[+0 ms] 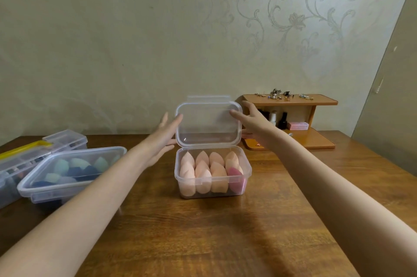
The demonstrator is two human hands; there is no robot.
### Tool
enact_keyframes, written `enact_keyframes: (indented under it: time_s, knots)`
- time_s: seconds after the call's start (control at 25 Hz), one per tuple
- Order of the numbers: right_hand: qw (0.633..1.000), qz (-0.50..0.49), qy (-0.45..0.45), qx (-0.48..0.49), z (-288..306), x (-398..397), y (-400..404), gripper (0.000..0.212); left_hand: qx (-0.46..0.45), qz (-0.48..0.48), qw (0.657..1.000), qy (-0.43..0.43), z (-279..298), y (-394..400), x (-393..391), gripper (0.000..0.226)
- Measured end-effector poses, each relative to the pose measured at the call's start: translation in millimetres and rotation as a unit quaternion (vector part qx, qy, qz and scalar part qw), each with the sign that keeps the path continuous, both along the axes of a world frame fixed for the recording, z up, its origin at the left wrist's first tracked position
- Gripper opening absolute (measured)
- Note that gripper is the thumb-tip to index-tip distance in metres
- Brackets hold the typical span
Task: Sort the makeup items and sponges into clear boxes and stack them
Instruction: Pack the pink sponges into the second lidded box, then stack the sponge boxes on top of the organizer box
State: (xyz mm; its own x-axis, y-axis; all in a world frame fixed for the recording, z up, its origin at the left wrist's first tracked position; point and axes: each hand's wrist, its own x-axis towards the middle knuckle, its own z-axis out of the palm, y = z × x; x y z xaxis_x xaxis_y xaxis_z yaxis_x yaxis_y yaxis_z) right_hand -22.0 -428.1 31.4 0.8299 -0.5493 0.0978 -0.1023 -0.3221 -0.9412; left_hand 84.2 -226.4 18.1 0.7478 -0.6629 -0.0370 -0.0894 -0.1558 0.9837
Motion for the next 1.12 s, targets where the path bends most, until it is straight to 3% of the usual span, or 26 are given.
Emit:
enact_keyframes:
  time_s: [0.12,0.2,0.28,0.36,0.48,0.68,0.76,0.88,0.96,1.04,1.12]
  knots:
    - [0.998,0.030,-0.018,0.059,5,-17,17,0.062,-0.014,-0.025,0.998,-0.053,-3,16,-6,0.059]
    - [0.996,0.033,0.057,-0.053,-2,-31,26,0.061,0.068,-0.061,0.990,-0.107,-8,27,-11,0.065]
    - [0.961,0.091,0.157,-0.208,-13,-40,33,0.046,0.167,-0.081,0.966,-0.182,-9,33,-23,0.056]
    - [0.927,0.132,0.223,-0.270,-23,-48,38,0.039,0.236,-0.088,0.930,-0.269,-9,32,-38,0.048]
    - [0.932,0.138,0.198,-0.270,-35,-58,40,0.042,0.310,-0.054,0.854,-0.413,-13,31,-63,0.058]
    - [0.941,0.077,0.132,-0.303,-51,-60,49,0.042,0.315,-0.003,0.807,-0.500,-31,29,-71,0.042]
    - [0.940,0.047,0.130,-0.312,-56,-59,50,0.045,0.312,0.006,0.828,-0.466,-34,29,-67,0.047]
    - [0.971,0.025,0.132,-0.195,-61,-58,54,0.051,0.250,-0.016,0.918,-0.308,-35,34,-70,0.064]
    - [0.986,0.027,0.082,-0.141,-56,-52,66,0.050,0.180,-0.016,0.954,-0.241,-32,44,-70,0.061]
    - [0.985,0.015,-0.001,-0.173,-43,-41,83,0.050,0.092,0.043,0.973,-0.206,-18,60,-65,0.051]
    - [0.978,0.017,-0.078,-0.193,-20,-23,113,0.051,-0.006,0.142,0.970,-0.195,5,87,-51,0.036]
